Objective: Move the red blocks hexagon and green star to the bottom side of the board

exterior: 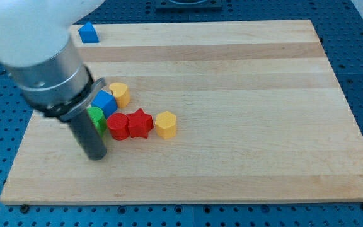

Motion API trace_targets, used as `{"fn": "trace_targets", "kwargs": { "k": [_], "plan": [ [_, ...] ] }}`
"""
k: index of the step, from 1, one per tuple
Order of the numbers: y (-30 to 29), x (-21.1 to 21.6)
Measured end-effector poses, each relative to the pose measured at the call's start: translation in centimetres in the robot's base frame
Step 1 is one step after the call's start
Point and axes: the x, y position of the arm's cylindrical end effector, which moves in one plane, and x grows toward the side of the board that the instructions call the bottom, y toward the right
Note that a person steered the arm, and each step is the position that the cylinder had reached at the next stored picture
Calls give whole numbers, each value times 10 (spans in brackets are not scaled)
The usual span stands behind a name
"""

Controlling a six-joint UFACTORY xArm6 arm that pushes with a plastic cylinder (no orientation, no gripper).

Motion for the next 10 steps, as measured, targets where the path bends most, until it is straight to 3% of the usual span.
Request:
{"fn": "trace_targets", "kwargs": {
  "k": [2, 3, 4, 5, 6, 7, 8, 10],
  "plan": [
    [2, -13],
    [2, 6],
    [-35, 40],
    [-82, 31],
    [-67, -22],
    [5, -71],
    [13, -63],
    [-2, 0]
  ]
}}
